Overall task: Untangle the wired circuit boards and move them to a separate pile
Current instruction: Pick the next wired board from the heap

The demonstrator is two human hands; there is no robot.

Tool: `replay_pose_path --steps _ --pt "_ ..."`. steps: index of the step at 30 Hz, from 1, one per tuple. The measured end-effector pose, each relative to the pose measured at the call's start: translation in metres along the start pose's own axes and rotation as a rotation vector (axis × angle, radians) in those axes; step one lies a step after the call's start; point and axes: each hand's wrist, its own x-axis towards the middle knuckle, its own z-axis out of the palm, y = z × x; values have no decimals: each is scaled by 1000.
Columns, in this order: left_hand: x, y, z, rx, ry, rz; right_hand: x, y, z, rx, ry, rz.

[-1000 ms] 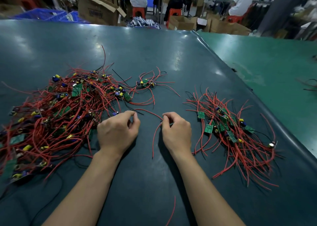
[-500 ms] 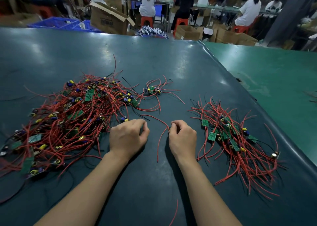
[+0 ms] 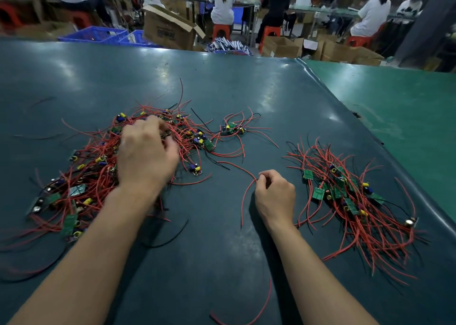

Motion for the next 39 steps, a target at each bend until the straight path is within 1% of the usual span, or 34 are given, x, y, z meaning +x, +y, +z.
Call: replay_pose_path --steps 2,3,4,5,6,10,13,15,18,22,29,31,34,39 --pt "14 -18 -5 265 -204 -168 0 -2 -1 -11 -9 -2" --pt "16 -24 -7 343 -319 -254 -1 -2 -2 -17 -10 -4" --pt "17 -29 -8 382 -416 -320 -1 -3 -2 -23 -10 -6" --pt "15 -33 -6 389 -468 -351 -1 -4 -3 -27 -10 -6" --pt "13 -34 -5 378 -484 -362 0 -4 -3 -28 -11 -6" --pt "2 -35 1 337 -381 -338 -1 -3 -2 -32 1 -5" --pt "-12 -36 6 377 -379 -239 -1 0 -1 -29 3 -16" --pt "-16 -37 8 364 -374 -183 -2 -1 -1 -28 -1 -15" --pt "-2 -45 2 291 -361 -241 -2 -1 -2 -23 -5 -18" --pt "17 -56 -3 310 -423 -369 -3 -2 -2 -23 -13 -21" --pt "16 -49 4 331 -379 -379 -4 -3 -3 -36 -29 -20" --pt "18 -48 4 378 -353 -325 -3 -3 -3 -38 -29 -21" --pt "13 -45 8 386 -250 -238 -3 -3 -3 -34 -31 -23" --pt "14 -47 12 439 -288 -169 -2 -2 -3 -29 -26 -21"
